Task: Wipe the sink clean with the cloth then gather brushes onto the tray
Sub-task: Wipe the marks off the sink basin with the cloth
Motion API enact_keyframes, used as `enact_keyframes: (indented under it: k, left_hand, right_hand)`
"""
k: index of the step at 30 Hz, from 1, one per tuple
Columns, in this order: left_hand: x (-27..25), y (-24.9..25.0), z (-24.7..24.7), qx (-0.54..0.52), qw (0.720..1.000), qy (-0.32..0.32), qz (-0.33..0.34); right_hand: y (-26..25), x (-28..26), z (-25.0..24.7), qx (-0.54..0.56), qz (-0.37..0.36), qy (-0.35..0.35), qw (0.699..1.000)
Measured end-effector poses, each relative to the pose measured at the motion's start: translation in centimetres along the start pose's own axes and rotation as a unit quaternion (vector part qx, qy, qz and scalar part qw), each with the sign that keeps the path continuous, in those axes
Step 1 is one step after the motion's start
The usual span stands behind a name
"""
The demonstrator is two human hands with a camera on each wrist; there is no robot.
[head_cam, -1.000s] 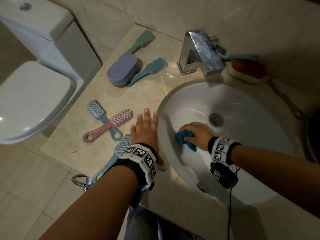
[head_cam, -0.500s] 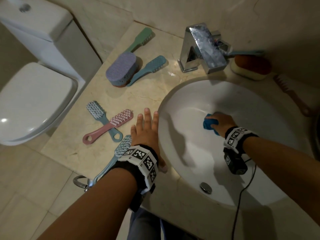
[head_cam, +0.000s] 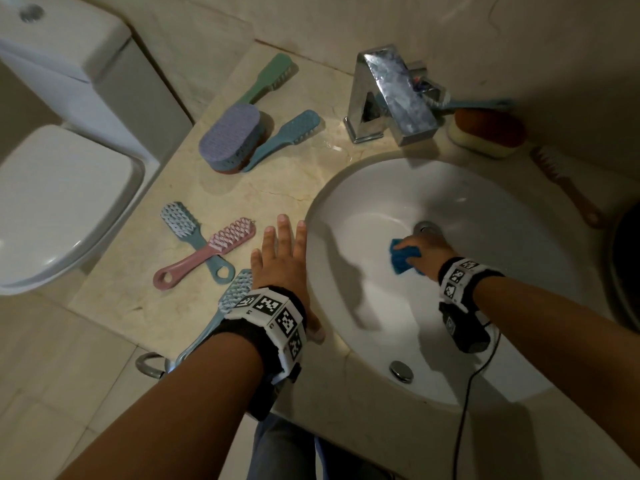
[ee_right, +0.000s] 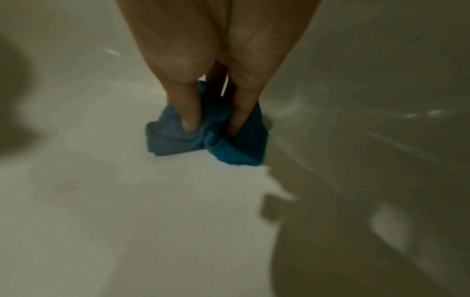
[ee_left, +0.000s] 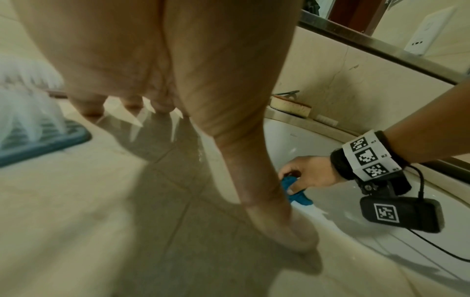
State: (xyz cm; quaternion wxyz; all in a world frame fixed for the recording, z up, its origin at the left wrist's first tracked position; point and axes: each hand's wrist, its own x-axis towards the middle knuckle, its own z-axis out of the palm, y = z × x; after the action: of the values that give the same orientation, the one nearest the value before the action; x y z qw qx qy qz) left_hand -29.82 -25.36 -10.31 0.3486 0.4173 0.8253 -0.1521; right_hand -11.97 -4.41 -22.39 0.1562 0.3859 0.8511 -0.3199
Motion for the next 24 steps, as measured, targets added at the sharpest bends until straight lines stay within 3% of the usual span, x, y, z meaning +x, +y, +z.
enact_keyframes:
  k: [2,9,13,15,19,24]
  left_hand:
    - [0.0,0.0,0.0,-0.001,1.000,0.002,-0.001]
    - [0.1,0.0,0.0,-0.008,1.000,-0.001,0.001]
    - [0.0,0.0,-0.1,-0.003,1.000,-0.001,0.001]
    - [0.0,-0.1,-0.1,-0.004,1.000,-0.002,0.003]
    - [0.1,-0.2,0.1,-0.011,1.000,0.001,0.007]
    - [0.2,-0.3,0.2,-0.013,1.000,0.004,0.008]
  right_hand:
    - [1.8,0.0,-1.3,-0.057,0.070,0.013,0.996]
    - [2.2,-1.1,-3.7,-0.045,0.117,0.071,0.990]
    - [2.1,-2.0,-2.5,-0.065,0.160,-0.047,0.984]
    - [1.9,-1.7,-2.0,-0.054,0.173,-0.029,0.983]
    - [0.9,-0.2,-2.1,-0.022,0.135,0.053,0.989]
    - [-0.3,-0.2,-1.8,0.049,0.086,0.078,0.992]
